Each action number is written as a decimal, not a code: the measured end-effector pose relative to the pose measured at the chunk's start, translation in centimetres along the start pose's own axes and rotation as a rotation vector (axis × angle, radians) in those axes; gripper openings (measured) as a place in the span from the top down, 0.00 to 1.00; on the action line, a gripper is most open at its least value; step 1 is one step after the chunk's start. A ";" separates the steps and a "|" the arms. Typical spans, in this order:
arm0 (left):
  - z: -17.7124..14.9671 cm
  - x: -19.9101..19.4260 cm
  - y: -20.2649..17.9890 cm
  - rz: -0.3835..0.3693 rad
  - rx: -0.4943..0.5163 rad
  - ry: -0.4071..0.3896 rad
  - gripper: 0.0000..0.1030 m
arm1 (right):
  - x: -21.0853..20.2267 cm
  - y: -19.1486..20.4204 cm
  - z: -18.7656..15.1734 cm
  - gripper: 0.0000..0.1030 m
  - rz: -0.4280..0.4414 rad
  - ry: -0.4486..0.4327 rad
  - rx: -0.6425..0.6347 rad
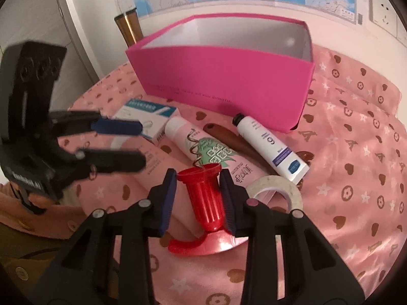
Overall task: Organize rigid objects
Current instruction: 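Move the right gripper to the red corkscrew and grasp it, then carry the red corkscrew into the magenta box and release it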
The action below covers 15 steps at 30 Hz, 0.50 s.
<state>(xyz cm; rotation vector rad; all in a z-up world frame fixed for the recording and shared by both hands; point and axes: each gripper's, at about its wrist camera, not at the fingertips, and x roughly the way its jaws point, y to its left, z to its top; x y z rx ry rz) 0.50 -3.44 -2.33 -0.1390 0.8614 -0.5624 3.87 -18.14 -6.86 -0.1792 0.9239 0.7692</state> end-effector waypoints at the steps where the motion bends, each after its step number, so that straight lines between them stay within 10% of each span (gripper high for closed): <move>1: 0.0 0.1 -0.3 -0.014 0.009 0.002 0.37 | -0.2 0.1 0.0 0.64 0.002 -0.004 0.006; 15: 0.8 0.8 -3.5 -0.132 0.110 -0.007 0.38 | -4.3 -1.5 1.5 0.64 0.064 -0.121 0.104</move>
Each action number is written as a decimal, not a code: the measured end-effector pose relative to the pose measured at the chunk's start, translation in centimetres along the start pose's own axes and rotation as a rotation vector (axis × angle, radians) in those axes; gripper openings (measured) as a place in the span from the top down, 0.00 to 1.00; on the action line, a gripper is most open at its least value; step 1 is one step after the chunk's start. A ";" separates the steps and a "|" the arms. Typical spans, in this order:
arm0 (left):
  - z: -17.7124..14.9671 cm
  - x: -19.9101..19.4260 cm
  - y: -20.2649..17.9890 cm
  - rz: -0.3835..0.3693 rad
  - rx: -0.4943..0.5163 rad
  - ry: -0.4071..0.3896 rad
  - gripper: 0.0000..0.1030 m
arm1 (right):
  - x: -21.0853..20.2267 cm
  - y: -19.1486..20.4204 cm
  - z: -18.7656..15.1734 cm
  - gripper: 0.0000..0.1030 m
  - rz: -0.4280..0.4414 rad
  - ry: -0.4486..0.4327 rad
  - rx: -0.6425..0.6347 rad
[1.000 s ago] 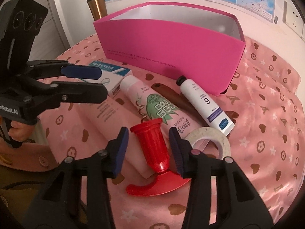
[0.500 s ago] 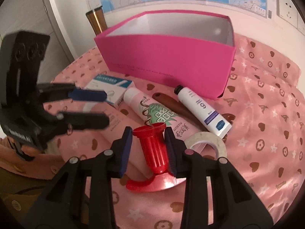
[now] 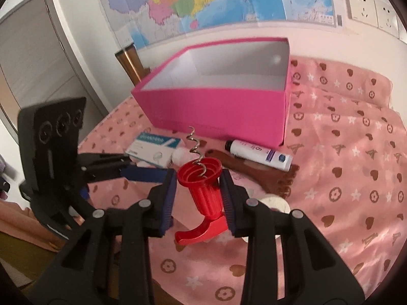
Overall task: Organize rigid objects
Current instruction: 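Carry the red corkscrew into the magenta box and release it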
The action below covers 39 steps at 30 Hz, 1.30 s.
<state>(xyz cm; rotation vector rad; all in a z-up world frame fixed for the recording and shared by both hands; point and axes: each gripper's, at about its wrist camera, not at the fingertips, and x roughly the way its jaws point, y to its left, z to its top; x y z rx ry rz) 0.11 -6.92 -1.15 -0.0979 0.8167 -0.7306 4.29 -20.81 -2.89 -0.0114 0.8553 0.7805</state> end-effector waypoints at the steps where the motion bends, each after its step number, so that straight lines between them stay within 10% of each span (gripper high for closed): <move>1: 0.2 0.1 -0.2 0.004 0.011 -0.005 0.39 | -0.2 -0.1 0.2 0.64 0.003 -0.007 -0.001; 24: 11.0 -1.0 0.8 0.113 0.101 -0.135 0.69 | -1.1 -1.7 13.1 0.64 0.046 -0.223 -0.012; 39: 14.9 4.9 5.5 0.091 -0.014 -0.009 0.69 | 8.8 -8.4 15.9 0.64 -0.061 -0.006 0.139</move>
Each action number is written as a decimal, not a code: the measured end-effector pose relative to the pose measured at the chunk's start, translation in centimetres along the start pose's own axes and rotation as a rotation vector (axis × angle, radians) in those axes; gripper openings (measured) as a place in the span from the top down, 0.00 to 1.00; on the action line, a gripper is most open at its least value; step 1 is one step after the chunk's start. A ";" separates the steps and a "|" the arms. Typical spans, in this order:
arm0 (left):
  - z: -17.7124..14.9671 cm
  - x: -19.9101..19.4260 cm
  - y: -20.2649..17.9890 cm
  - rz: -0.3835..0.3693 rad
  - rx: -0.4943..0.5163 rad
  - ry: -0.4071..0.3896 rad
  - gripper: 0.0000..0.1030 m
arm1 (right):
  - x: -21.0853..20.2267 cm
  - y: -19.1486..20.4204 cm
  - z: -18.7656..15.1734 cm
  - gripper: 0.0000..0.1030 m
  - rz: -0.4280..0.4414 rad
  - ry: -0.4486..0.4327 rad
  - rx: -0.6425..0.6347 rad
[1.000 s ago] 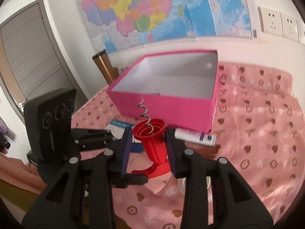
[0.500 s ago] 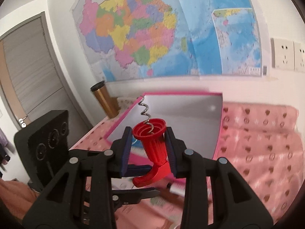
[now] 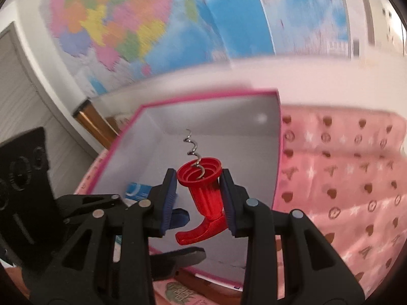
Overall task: Organize rigid objects
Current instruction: 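Carry the red corkscrew into the magenta box and release it, then lower the right gripper onto the white tape roll and grasp it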
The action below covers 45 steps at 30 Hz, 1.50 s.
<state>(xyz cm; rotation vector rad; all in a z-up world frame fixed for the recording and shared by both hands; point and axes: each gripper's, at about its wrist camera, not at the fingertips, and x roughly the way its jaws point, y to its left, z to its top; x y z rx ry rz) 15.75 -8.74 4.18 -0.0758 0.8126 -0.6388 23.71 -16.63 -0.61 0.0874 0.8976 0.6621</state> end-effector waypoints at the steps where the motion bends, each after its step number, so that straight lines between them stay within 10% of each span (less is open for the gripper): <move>1: -0.2 0.5 0.2 0.007 -0.004 0.014 0.69 | 0.4 -0.2 -0.1 0.63 -0.022 0.009 -0.001; 22: -5.3 -6.9 0.5 0.060 0.046 -0.119 0.55 | -7.6 -1.7 -6.7 0.49 0.004 -0.117 -0.010; 45: -12.0 -2.0 -0.3 0.075 0.021 0.113 0.53 | -5.7 -4.5 -18.0 0.49 -0.044 0.093 0.106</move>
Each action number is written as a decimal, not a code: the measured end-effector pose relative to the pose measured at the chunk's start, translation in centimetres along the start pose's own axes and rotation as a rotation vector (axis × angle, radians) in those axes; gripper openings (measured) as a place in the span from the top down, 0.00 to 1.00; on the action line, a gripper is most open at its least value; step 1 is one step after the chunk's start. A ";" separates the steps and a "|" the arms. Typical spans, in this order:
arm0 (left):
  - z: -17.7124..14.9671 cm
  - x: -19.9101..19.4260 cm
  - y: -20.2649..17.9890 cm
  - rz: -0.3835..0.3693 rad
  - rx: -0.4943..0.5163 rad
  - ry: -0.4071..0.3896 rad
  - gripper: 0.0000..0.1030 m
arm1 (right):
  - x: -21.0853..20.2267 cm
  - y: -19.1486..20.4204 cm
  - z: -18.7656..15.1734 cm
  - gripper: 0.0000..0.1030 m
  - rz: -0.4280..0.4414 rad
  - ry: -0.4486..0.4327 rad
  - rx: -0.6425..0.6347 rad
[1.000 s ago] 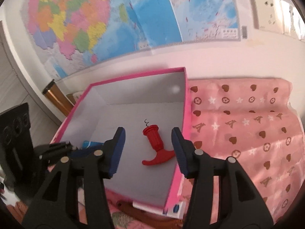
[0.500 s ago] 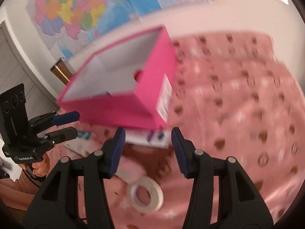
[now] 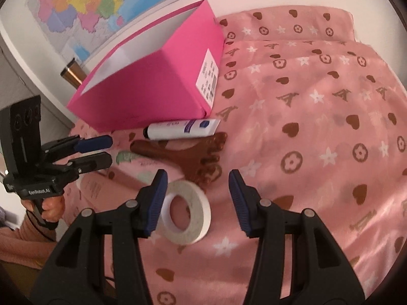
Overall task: Organize rigid objects
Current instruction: 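Lower the right gripper onto the white tape roll and grasp it, then lift the tape roll into the magenta box and open the right gripper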
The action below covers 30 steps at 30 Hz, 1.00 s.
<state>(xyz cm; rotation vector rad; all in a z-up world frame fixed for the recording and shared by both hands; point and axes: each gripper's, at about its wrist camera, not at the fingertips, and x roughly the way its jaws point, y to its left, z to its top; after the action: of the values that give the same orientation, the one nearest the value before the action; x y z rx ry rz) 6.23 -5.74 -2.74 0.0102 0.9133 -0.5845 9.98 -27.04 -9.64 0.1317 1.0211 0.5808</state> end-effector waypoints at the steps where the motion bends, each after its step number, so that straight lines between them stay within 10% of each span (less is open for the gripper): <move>1: -0.3 -0.1 -0.1 0.000 0.002 -0.005 0.53 | -0.1 0.2 -0.2 0.49 -0.010 0.002 -0.012; 14: -1.3 -0.7 -1.5 0.007 0.021 -0.003 0.53 | 0.6 2.1 -1.9 0.79 -0.117 0.048 -0.163; 30: -1.2 -1.6 -1.5 -0.042 0.001 -0.028 0.53 | -2.2 0.9 -2.5 0.81 -0.051 0.002 -0.090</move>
<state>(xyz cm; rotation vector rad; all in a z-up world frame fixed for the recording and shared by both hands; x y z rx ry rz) 3.88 -5.97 -1.90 -0.0165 0.8879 -0.6227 6.69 -27.79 -8.96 0.0261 0.9954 0.5796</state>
